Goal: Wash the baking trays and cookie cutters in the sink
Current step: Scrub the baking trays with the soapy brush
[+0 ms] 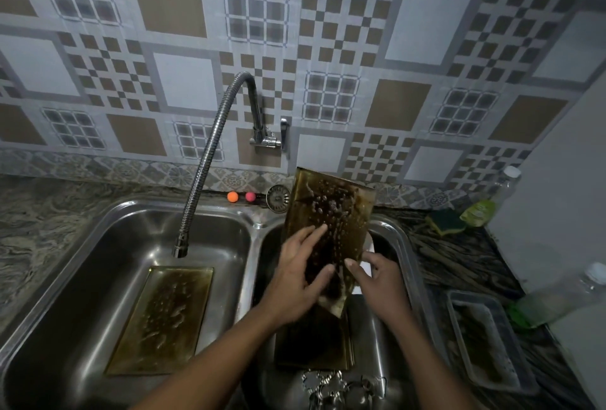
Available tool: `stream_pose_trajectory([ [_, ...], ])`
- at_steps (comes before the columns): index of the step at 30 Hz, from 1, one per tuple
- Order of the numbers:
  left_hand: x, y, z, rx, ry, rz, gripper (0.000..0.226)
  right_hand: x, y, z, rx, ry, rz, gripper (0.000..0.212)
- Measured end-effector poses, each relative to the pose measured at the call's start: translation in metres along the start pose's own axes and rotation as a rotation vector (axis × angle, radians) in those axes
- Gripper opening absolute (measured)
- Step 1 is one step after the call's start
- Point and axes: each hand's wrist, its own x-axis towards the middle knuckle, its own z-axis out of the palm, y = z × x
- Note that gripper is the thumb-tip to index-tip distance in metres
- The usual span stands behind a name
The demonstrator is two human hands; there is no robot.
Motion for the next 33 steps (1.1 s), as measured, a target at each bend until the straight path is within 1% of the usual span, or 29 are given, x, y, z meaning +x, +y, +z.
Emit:
stream_pose_trajectory([
  [2, -0.001, 0.009, 0.008, -0.185, -0.064, -0.06, 0.063, -0.008, -0.003, 0.011, -0.048, 0.049, -0.038, 0.016],
  [5, -0.002, 0.017, 0.012, -0.323, -0.044, -0.091, 0.058, -0.021, -0.008, 0.027, -0.167, 0.043, -0.091, 0.022],
  [7, -0.001, 0.019, 0.011, -0.44, -0.003, -0.134, 0.055, -0.025, -0.015, 0.033, -0.177, -0.013, -0.144, 0.026],
  [9, 0.0, 0.022, 0.009, -0.548, 0.061, -0.219, 0.057, -0.028, -0.023, 0.038, -0.215, -0.093, -0.19, 0.027],
  [11, 0.001, 0.025, 0.007, -0.579, 0.135, -0.291, 0.063, -0.03, -0.028, 0.042, -0.267, -0.138, -0.2, 0.024],
  [13, 0.001, 0.025, 0.004, -0.572, 0.181, -0.309, 0.067, -0.029, -0.032, 0.044, -0.268, -0.164, -0.195, 0.023],
  [17, -0.004, 0.005, 0.0, -0.519, 0.301, -0.343, 0.066, -0.024, -0.037, 0.043, -0.237, -0.182, -0.15, 0.025],
  [20, -0.004, -0.004, 0.0, -0.555, 0.38, -0.383, 0.061, -0.017, -0.037, 0.036, -0.199, -0.123, -0.134, 0.03],
  [22, -0.003, -0.001, -0.001, -0.582, 0.353, -0.389, 0.06, -0.013, -0.04, 0.037, -0.176, -0.084, -0.153, 0.035],
  [24, -0.005, 0.003, -0.002, -0.618, 0.309, -0.393, 0.062, -0.016, -0.044, 0.045, -0.114, -0.061, -0.148, 0.035],
  [25, -0.006, 0.004, -0.002, -0.623, 0.298, -0.392, 0.066, -0.017, -0.044, 0.05, -0.096, -0.028, -0.151, 0.035],
  [28, -0.005, 0.008, -0.004, -0.616, 0.263, -0.404, 0.072, -0.015, -0.033, 0.05, -0.133, 0.153, -0.166, 0.032],
  [30, -0.003, 0.01, -0.004, -0.62, 0.238, -0.412, 0.072, -0.007, -0.022, 0.04, -0.187, 0.238, -0.117, 0.032],
  [33, -0.007, 0.009, -0.003, -0.638, 0.207, -0.42, 0.071, 0.007, -0.006, 0.021, -0.245, 0.299, -0.005, 0.033],
])
